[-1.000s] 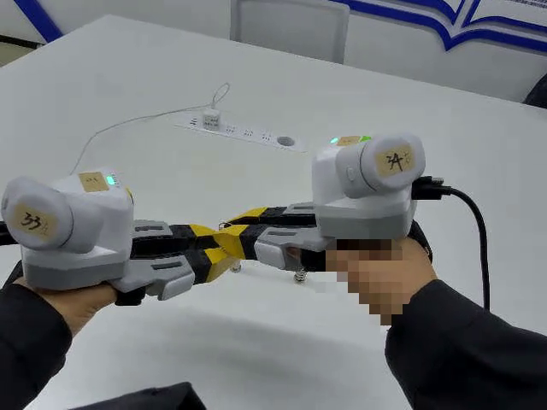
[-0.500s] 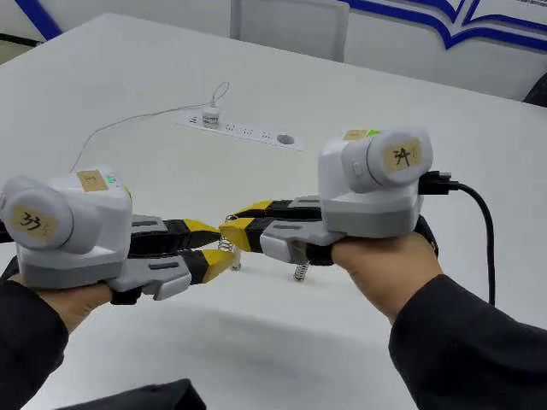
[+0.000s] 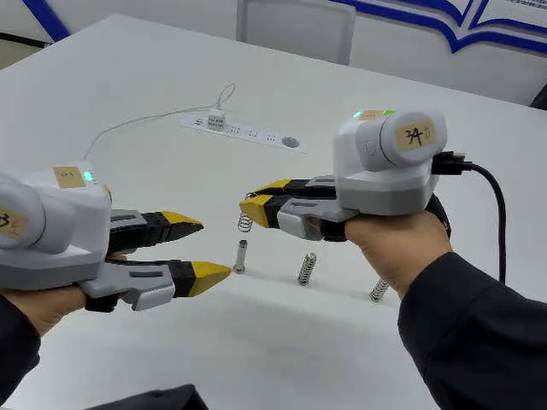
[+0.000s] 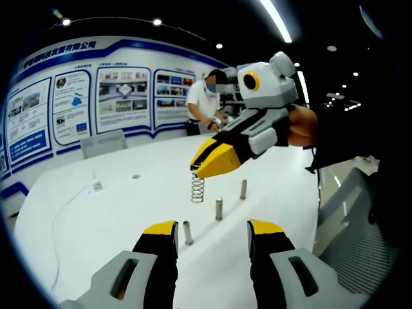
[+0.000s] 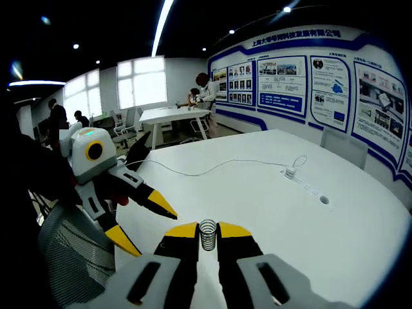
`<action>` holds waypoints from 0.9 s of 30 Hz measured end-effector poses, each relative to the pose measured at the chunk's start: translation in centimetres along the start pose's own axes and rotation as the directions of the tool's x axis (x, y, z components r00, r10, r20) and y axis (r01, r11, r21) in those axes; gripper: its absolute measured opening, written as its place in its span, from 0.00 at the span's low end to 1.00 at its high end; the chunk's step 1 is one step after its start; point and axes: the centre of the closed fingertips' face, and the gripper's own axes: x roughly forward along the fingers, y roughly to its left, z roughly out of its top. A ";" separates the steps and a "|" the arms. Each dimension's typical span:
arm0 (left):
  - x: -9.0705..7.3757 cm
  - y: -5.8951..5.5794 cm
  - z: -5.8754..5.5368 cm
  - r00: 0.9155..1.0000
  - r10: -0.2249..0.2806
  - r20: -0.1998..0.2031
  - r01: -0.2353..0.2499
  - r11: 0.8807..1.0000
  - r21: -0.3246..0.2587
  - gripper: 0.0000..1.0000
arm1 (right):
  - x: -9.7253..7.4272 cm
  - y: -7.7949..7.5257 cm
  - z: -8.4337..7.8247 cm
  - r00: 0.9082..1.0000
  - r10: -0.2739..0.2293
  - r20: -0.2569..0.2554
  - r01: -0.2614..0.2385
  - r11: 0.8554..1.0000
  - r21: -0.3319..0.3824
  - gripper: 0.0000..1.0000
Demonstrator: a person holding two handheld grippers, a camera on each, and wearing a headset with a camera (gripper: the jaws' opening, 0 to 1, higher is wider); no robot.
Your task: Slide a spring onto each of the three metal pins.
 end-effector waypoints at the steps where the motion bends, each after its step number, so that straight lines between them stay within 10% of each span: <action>1: -0.1 0.0 0.0 1.000 0.004 0.007 -0.003 1.000 -0.007 0.45 | 0.3 -0.3 -0.2 1.000 -0.003 -0.004 0.003 1.000 0.002 0.12; 27: 1.2 -0.8 -1.7 1.000 -0.008 0.000 0.008 0.998 -0.064 0.57 | 4.3 -3.0 -4.9 0.996 -0.014 -0.088 0.016 1.000 0.025 0.12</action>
